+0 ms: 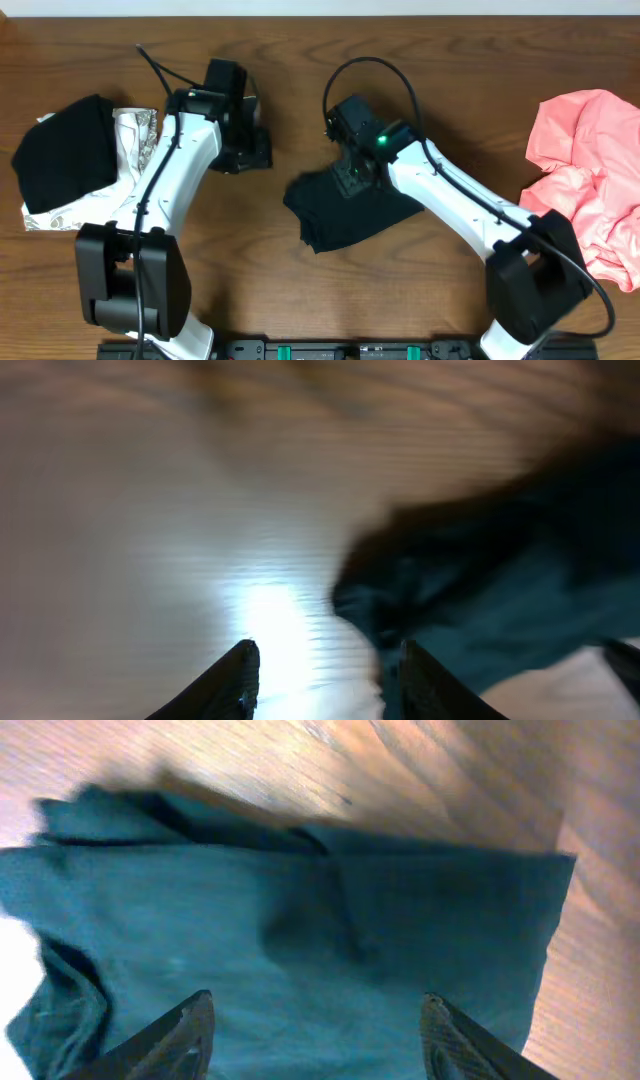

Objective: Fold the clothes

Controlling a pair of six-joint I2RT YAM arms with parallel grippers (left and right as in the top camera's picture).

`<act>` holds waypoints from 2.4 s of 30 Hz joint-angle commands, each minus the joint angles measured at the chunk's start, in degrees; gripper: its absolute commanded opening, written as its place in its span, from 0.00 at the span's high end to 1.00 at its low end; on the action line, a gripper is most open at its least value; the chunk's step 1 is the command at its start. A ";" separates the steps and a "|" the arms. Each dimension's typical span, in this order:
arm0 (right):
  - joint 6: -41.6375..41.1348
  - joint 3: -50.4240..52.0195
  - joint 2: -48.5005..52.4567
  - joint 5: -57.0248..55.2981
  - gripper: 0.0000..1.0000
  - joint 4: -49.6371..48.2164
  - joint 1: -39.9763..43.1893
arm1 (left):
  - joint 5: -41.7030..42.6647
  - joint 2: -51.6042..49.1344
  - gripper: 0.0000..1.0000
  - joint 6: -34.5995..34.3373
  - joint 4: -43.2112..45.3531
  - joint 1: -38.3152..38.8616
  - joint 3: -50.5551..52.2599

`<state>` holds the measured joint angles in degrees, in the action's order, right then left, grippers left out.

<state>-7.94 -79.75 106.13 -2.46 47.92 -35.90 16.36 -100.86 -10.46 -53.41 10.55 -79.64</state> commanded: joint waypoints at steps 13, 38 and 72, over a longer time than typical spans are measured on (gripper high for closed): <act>-4.94 0.81 10.64 1.44 0.45 6.99 1.38 | 4.83 -2.80 0.54 2.40 13.18 11.72 -1.05; -6.69 0.79 10.64 1.44 0.44 7.10 2.14 | 7.28 -13.18 0.55 -3.37 11.89 12.04 -1.05; -10.51 0.81 10.64 4.42 0.40 12.50 2.25 | 7.21 -18.27 0.49 -5.42 8.63 10.45 -2.03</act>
<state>-17.56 -79.29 116.03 1.72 60.58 -34.28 25.63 -120.01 -17.93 -43.62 21.54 -82.24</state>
